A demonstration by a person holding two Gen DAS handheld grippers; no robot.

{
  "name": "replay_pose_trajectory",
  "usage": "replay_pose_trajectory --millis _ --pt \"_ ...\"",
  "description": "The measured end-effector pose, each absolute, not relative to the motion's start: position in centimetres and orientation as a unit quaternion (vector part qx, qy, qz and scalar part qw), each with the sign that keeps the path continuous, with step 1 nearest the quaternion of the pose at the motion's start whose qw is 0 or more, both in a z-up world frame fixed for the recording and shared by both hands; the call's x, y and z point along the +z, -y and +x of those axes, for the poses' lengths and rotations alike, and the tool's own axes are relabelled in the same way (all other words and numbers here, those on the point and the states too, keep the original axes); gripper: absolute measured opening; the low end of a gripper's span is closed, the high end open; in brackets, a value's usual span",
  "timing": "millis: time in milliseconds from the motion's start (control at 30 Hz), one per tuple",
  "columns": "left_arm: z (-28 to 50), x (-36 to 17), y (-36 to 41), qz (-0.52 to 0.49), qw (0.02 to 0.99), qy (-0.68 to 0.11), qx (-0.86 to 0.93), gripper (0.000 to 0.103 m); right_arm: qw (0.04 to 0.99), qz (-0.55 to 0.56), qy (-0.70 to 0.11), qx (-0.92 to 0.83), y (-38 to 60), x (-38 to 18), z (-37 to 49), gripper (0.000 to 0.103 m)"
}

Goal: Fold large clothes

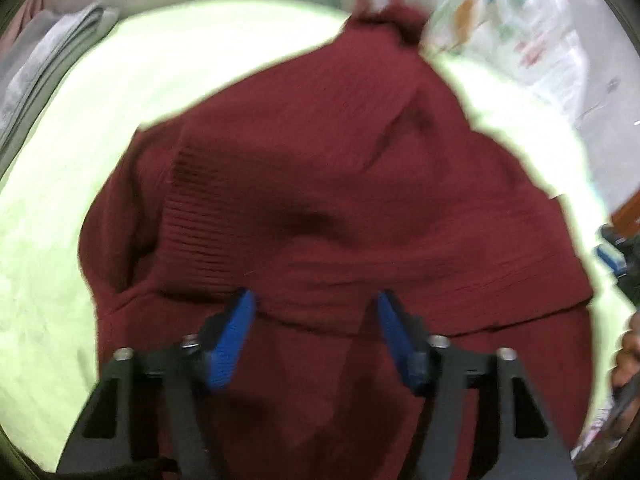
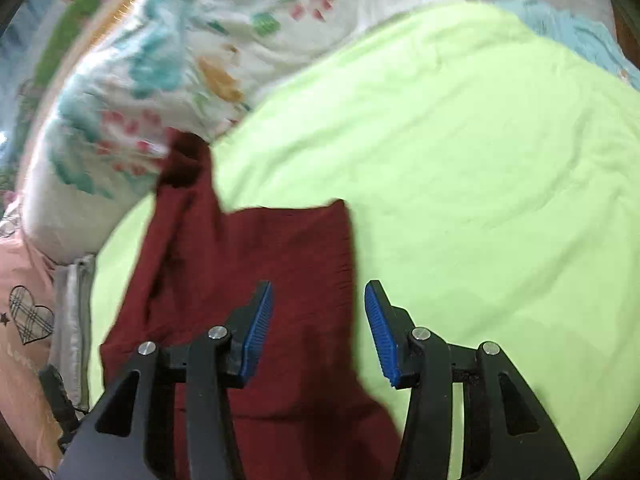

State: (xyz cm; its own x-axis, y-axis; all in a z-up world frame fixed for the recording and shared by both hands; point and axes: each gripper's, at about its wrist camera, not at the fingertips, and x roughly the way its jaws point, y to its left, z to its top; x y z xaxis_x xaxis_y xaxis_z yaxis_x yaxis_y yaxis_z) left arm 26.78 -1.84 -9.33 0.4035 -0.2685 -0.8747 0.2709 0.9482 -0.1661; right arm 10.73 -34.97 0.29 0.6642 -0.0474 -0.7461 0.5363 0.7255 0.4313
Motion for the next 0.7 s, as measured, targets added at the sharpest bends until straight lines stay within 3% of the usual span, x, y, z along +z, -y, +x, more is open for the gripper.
replay_pose_trajectory --millis 133,167,200,267,367,433,533,600,700 --pt "26.9 -8.8 0.4 -0.02 0.835 -0.523 -0.166 0.05 0.835 0.342 -0.413 -0.129 36.1 -2.7 13.9 0.049" --pt "26.8 -8.7 0.4 -0.017 0.835 -0.523 -0.168 0.05 0.829 0.338 -0.428 -0.126 35.9 -3.6 14.8 0.043" --pt "26.8 -8.6 0.4 -0.014 0.834 -0.525 -0.169 0.05 0.829 0.33 -0.438 -0.114 35.4 -4.0 15.3 0.006" --pt "26.2 -8.2 0.9 -0.01 0.833 -0.525 -0.172 0.051 0.839 0.306 -0.434 -0.118 35.1 -3.4 15.0 0.008" --pt "25.8 -8.7 1.3 -0.007 0.832 -0.526 -0.176 0.06 0.84 0.305 -0.426 -0.139 36.2 -2.8 14.1 0.009" --pt "25.8 -9.3 1.7 0.009 0.834 -0.525 -0.171 0.061 0.828 0.309 -0.45 -0.128 36.2 -3.6 14.4 0.015" --pt "25.1 -8.2 1.4 0.011 0.833 -0.523 -0.18 0.061 0.839 0.295 -0.432 -0.147 35.3 -2.0 13.4 0.033" --pt "25.3 -6.3 0.6 -0.005 0.837 -0.513 -0.191 0.061 0.86 0.278 -0.396 -0.165 34.2 0.2 11.9 0.056" --pt "27.1 -3.3 -0.5 -0.012 0.853 -0.49 -0.182 0.071 0.877 0.291 -0.364 -0.116 32.1 1.9 11.1 0.057"
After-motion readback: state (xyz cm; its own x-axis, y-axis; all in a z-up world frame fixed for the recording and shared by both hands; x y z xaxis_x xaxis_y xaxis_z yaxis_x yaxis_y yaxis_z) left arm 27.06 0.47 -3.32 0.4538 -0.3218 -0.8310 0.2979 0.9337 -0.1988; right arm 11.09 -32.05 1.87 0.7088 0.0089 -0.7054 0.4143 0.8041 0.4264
